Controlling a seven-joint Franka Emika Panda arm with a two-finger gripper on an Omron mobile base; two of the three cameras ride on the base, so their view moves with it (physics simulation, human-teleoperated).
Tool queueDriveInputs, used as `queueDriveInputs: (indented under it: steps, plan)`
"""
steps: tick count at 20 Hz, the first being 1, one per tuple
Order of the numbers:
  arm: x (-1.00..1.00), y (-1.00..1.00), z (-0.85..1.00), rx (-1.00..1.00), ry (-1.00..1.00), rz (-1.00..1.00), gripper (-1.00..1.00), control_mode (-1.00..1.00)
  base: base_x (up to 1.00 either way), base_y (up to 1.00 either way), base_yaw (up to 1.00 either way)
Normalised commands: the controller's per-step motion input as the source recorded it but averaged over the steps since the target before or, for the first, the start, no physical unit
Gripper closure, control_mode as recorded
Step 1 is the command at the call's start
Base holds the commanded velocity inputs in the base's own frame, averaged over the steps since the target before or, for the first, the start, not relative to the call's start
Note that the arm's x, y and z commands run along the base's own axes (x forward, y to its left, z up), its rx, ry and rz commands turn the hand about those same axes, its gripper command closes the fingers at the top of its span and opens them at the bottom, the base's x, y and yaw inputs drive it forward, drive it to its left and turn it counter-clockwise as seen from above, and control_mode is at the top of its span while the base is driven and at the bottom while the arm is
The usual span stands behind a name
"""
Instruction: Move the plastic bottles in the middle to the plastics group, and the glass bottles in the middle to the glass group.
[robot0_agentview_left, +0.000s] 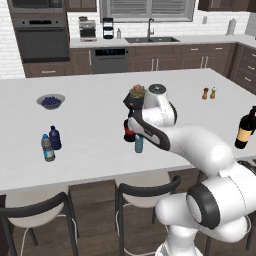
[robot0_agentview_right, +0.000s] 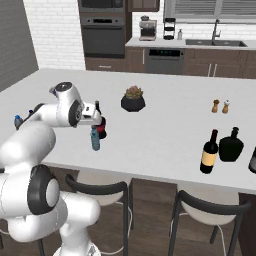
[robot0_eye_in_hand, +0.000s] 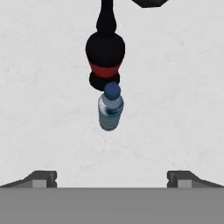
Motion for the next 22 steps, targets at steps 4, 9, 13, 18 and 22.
queueDriveInputs:
  steps: [4, 9, 13, 18, 22]
  plan:
    - [0.27, -0.01, -0.29, 0.07, 0.0, 0.07, -1.0, -1.0, 0.0, 0.0, 0.0]
    - [0.36, 0.0, -0.27, 0.06, 0.0, 0.09, -1.0, -1.0, 0.0, 0.0, 0.0]
    - [0.31, 0.0, -0.13, 0.0, 0.0, 0.07, -1.0, -1.0, 0.0, 0.0, 0.0]
    - [0.16, 0.0, -0.1, -0.01, 0.0, 0.04, -1.0, -1.0, 0.0, 0.0, 0.0]
    - [0.16, 0.0, -0.22, -0.03, 0.0, 0.02, -1.0, -1.0, 0.0, 0.0, 0.0]
